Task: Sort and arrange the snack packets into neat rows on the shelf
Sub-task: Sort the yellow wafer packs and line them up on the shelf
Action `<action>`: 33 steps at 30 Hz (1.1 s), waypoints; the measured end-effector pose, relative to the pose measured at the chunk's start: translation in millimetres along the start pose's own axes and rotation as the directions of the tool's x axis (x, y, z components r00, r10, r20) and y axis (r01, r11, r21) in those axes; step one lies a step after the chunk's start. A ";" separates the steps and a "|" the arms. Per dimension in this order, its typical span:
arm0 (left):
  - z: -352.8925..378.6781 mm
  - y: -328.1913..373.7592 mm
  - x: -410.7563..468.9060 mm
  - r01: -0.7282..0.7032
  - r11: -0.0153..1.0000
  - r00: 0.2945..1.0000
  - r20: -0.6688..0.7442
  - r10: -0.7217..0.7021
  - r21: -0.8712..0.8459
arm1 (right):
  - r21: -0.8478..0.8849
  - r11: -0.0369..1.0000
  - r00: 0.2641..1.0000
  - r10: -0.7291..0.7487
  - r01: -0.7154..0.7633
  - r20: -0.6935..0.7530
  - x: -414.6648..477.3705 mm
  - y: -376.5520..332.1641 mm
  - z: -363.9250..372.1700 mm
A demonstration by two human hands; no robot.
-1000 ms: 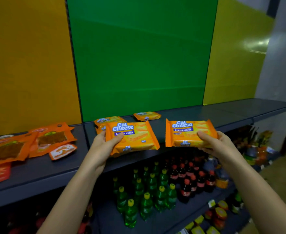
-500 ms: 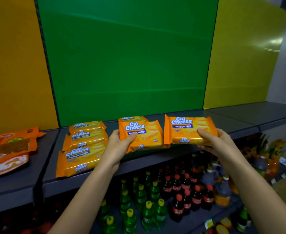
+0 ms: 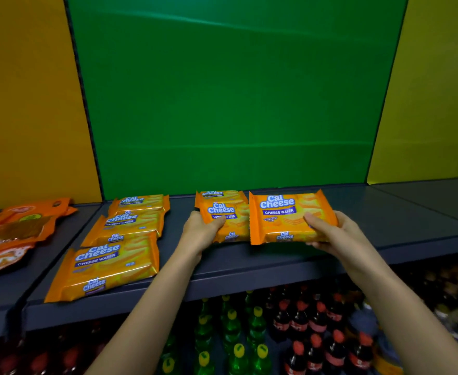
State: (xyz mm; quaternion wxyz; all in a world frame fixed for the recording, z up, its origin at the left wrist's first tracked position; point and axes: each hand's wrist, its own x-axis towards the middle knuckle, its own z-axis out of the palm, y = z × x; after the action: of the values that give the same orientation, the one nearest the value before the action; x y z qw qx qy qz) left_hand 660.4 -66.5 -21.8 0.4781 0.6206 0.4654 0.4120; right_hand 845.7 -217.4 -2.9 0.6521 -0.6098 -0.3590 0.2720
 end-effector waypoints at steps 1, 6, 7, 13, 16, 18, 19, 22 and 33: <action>1.5 0.1 5.4 0.022 1.000 1.000 0.008 -0.022 0.019 | 0.004 1.000 1.000 0.007 -0.007 0.025 3.2 2.5 1.2; 8.1 0.8 27.8 0.054 0.966 0.996 -0.087 -0.034 0.251 | 0.011 0.999 0.988 0.036 -0.038 0.152 18.5 13.3 6.1; 8.6 2.3 30.9 0.061 0.957 0.995 -0.095 -0.035 0.283 | 0.003 0.999 0.983 0.051 -0.052 0.176 21.2 15.4 7.7; 12.8 18.1 38.0 0.115 0.868 0.992 -0.108 -0.071 0.484 | -0.155 0.987 0.971 0.082 -0.047 0.224 30.0 23.1 16.9; 13.9 21.0 41.9 0.148 0.823 0.987 -0.129 -0.091 0.548 | -0.497 0.860 0.973 0.006 0.113 0.231 32.6 20.8 19.5; 14.1 22.7 43.3 0.155 0.794 0.986 -0.145 -0.085 0.588 | -0.638 0.747 0.962 -0.010 0.189 0.273 31.7 20.6 23.8; 14.1 23.7 43.4 0.158 0.784 0.985 -0.151 -0.083 0.600 | -0.678 0.702 0.957 -0.016 0.217 0.290 30.6 21.5 26.6; 13.3 24.8 43.1 0.164 0.753 0.983 -0.166 -0.074 0.637 | -0.760 0.595 0.952 -0.030 0.261 0.303 28.7 24.1 32.8; 16.8 26.9 35.0 0.128 0.640 0.987 -0.162 -0.005 0.757 | -0.835 0.438 0.938 -0.062 0.332 0.341 26.0 13.3 31.9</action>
State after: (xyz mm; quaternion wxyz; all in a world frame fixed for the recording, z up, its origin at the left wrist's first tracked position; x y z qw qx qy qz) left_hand 689.4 -39.0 3.4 0.1509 0.7151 0.6518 0.2027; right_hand 836.8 -176.2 -12.6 0.2161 -0.7701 -0.5984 0.0455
